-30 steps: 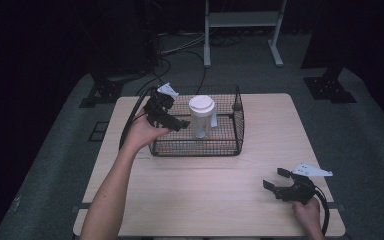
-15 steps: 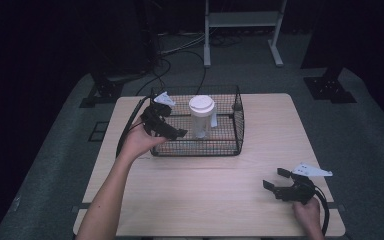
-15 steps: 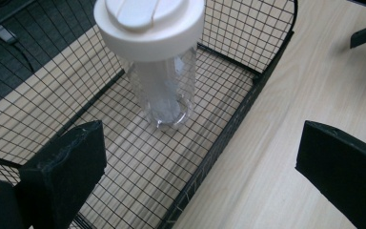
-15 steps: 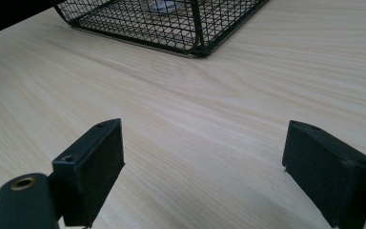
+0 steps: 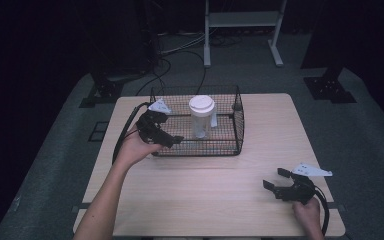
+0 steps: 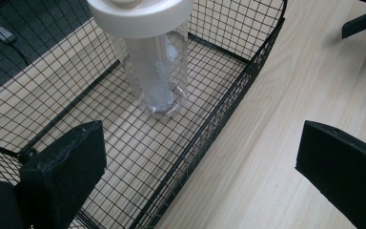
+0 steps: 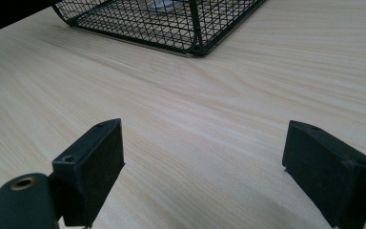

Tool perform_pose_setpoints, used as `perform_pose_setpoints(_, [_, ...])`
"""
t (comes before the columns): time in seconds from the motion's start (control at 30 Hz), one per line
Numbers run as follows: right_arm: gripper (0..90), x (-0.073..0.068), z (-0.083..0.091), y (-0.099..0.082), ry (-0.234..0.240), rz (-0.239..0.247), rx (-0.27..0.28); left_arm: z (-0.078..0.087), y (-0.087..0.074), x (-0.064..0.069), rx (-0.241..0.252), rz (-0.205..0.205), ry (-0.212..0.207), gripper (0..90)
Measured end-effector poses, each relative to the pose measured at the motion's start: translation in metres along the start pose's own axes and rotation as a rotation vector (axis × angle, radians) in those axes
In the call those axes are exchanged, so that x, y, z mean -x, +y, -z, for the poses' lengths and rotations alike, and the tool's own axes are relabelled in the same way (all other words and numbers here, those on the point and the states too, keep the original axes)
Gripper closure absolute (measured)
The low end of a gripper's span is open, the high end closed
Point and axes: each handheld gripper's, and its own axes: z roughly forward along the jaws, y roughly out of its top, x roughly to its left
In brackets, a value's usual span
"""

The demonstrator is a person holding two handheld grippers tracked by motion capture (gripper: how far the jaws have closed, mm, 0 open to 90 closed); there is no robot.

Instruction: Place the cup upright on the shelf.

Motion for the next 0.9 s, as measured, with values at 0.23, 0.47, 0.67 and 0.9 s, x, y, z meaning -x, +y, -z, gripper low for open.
perform_pose_setpoints(0.23, [12.9, -0.001, 0.000, 0.000, -0.005, 0.006, -0.001, 0.002, -0.011, 0.006, 0.004, -0.010, 0.013, 2.1])
perform_pose_setpoints(0.47, [12.9, -0.001, 0.000, 0.000, -0.008, 0.007, -0.004, 0.007, -0.018, 0.012, 0.023, -0.013, 0.003, 2.1])
perform_pose_setpoints(0.67, [12.9, -0.001, -0.001, 0.000, -0.012, 0.011, -0.008, 0.012, -0.023, 0.018, 0.045, -0.023, -0.001, 2.1])
perform_pose_setpoints(0.9, [12.9, -0.002, -0.001, 0.000, -0.017, 0.009, -0.007, 0.011, -0.036, 0.021, 0.051, -0.014, 0.002, 2.1])
